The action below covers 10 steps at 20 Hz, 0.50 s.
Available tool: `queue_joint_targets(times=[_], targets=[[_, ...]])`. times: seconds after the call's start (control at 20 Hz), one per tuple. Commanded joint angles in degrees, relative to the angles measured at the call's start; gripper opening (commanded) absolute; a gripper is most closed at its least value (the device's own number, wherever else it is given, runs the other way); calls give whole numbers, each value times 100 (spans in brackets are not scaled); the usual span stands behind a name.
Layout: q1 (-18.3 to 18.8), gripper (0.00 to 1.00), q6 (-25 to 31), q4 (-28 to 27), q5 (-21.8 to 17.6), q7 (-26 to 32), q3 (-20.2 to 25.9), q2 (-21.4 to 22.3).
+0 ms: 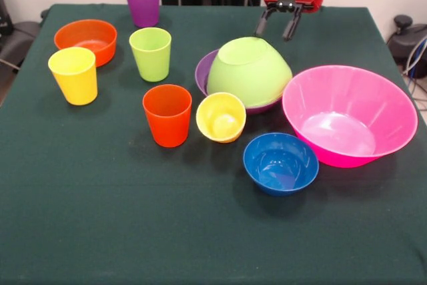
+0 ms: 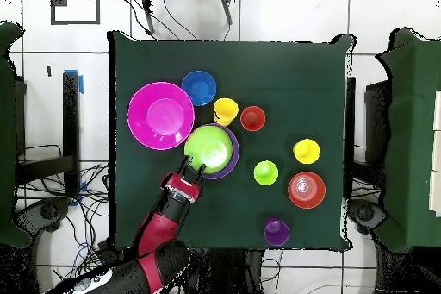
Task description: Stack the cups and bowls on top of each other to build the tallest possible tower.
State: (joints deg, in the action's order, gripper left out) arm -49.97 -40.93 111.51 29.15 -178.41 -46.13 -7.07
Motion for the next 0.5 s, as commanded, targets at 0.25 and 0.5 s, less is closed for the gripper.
queue_joint_targets(times=[0.25,0.5], targets=[[-420,100,1112,-920,771,758,689,-713],[-562,100,1288,-944,983,804,612,-834]])
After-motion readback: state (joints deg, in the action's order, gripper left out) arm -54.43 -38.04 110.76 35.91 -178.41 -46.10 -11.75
